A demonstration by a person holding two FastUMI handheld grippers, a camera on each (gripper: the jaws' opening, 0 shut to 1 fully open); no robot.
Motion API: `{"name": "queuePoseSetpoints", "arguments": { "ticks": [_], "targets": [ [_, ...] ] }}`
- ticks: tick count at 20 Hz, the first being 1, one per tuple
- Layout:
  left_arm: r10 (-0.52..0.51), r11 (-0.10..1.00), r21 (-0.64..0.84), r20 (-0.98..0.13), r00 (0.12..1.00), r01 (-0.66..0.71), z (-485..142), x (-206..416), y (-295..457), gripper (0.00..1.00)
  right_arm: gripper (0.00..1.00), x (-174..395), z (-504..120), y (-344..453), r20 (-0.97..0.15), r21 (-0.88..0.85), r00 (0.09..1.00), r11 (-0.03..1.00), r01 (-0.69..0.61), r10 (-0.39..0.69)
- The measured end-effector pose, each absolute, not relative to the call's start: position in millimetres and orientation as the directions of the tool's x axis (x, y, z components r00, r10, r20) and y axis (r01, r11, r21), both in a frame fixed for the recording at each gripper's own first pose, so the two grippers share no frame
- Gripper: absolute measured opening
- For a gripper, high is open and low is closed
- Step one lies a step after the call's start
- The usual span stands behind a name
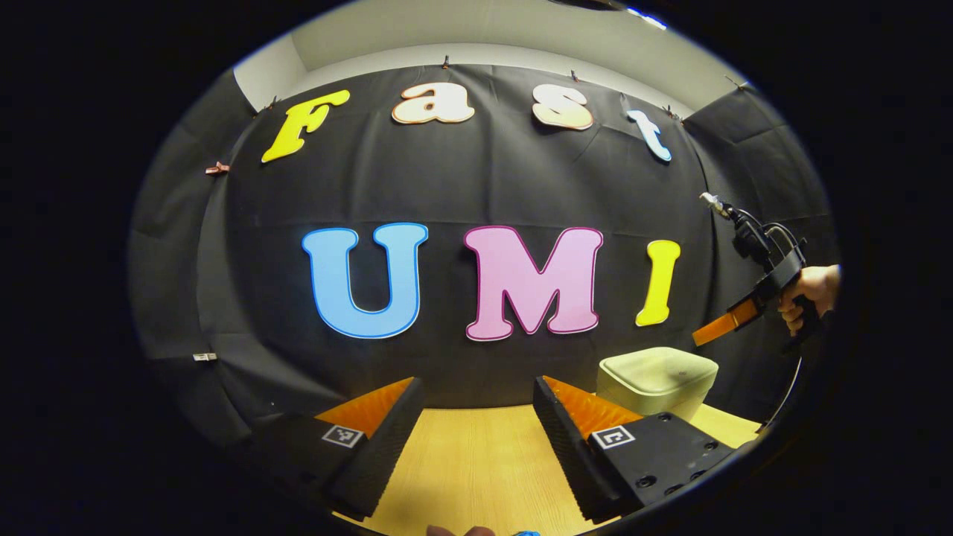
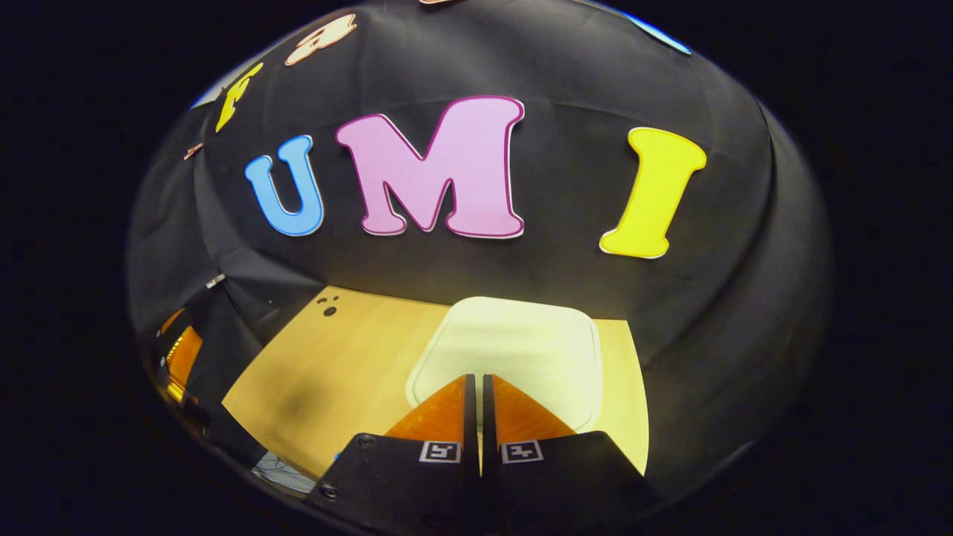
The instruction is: Press the lid of the desktop garbage bin to open it, pick up the crumpled paper on the desktop and throw it into the bin, then pick up the pop can on the desktop and drop it into the bin, and finally close the garbage bin lid.
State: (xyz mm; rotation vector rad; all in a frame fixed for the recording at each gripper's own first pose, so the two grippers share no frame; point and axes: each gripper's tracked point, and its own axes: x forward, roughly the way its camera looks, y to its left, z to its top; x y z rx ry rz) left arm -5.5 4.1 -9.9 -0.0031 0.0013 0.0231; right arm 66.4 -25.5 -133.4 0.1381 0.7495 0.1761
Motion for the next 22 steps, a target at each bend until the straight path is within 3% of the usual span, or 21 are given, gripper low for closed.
{"name": "queuePoseSetpoints", "arguments": {
  "ticks": [8, 22],
  "targets": [
    [0.032, 0.999, 0.0, -0.008, 0.999, -0.032, -15, -7, 6, 0.95, 0.05, 77, -173, -27, -0.746, 0.194, 0.633, 0.977, -0.086, 0.204],
    [0.053, 0.999, -0.003, -0.026, 0.998, -0.053, -22, -7, 9, 0.96, 0.05, 78, -200, -27, -0.784, 0.204, 0.575, 0.972, -0.115, 0.233]
  ]
}}
